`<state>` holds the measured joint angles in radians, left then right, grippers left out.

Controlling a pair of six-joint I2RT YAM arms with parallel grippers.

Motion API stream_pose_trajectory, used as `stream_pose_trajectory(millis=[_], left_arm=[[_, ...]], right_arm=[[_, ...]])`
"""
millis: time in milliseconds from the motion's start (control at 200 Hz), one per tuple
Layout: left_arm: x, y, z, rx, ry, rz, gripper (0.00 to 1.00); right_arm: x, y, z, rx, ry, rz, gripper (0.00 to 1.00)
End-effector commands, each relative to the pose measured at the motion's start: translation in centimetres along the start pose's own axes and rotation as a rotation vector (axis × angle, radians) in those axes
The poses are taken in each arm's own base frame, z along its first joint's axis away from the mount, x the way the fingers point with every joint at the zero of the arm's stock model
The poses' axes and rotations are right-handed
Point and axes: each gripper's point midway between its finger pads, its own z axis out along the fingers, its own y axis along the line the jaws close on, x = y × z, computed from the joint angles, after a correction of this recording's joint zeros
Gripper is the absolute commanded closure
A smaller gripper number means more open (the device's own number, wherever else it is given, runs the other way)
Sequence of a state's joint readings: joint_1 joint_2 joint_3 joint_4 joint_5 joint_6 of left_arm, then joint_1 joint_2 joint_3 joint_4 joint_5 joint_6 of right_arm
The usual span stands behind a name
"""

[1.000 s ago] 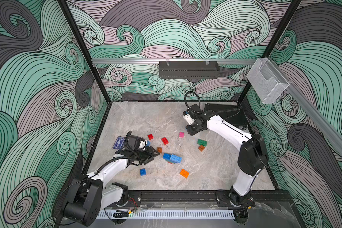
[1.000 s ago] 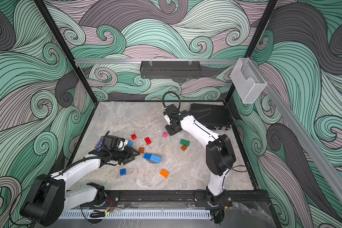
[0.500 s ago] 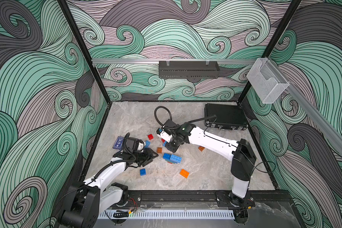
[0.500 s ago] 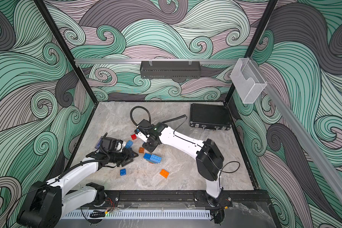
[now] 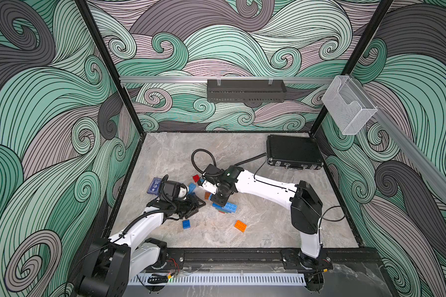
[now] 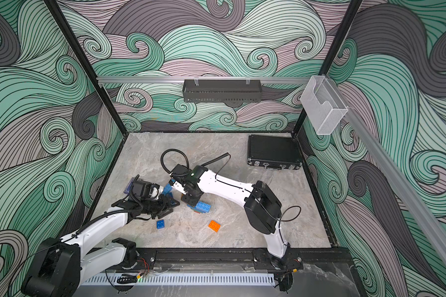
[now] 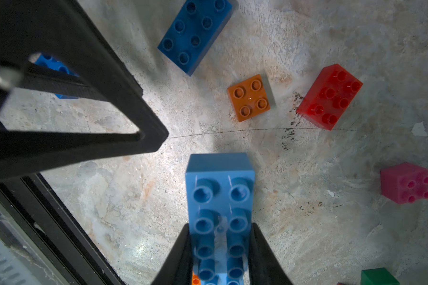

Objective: Assemble a heart with lego
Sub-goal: Assemble the lego brick with the lego brick.

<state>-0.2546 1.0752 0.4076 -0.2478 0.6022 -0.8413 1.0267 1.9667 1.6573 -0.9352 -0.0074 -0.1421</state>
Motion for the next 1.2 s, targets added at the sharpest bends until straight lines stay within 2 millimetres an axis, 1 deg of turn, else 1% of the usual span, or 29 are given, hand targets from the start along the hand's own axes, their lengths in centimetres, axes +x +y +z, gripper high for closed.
stream_pose_trajectory(millis=[0, 320, 495, 636, 781, 876, 1016, 1121, 1196], left_arm=[[-0.2, -0.2, -0.1, 0.015, -0.011, 0.003, 0.43], [-0.2, -0.1, -0.1, 0.015, -0.012, -0.004, 0.43], [-0.1, 0.0, -0.1, 0.014, -0.013, -0.006, 0.43], [-0.2, 0.1, 0.0, 0.014, -0.012, -0.007, 0.43], [-0.2, 0.1, 0.0, 0.013, -0.012, -0.006, 0.43], [-0.2, 0.1, 0.0, 0.013, -0.011, -0.006, 0.43], [-0.1, 0.1, 0.0, 0.012, -0.01, -0.007, 0.43], [-0.1, 0.2, -0.1, 0.009, -0.015, -0.006, 0.43], [-0.2, 0.2, -0.2, 0.007, -0.018, -0.008, 0.43]], right_arm=[[0.5, 0.1, 0.2, 0.002, 0.027, -0.029, 0.7], [0.8, 0.5, 1.3, -0.003, 0.056, -0.048, 0.7], [1.1, 0.3, 1.8, 0.014, 0.072, -0.048, 0.71], [1.6, 0.3, 2.2, 0.036, 0.092, -0.069, 0.71], [2.3, 1.2, 2.5, 0.026, 0.113, -0.114, 0.71], [2.8, 1.4, 3.0, 0.016, 0.128, -0.114, 0.71], [3.0, 1.3, 3.3, 0.025, 0.14, -0.113, 0.71], [4.0, 1.3, 3.9, 0.045, 0.175, -0.153, 0.72], [5.2, 0.6, 4.6, 0.094, 0.221, -0.176, 0.72]])
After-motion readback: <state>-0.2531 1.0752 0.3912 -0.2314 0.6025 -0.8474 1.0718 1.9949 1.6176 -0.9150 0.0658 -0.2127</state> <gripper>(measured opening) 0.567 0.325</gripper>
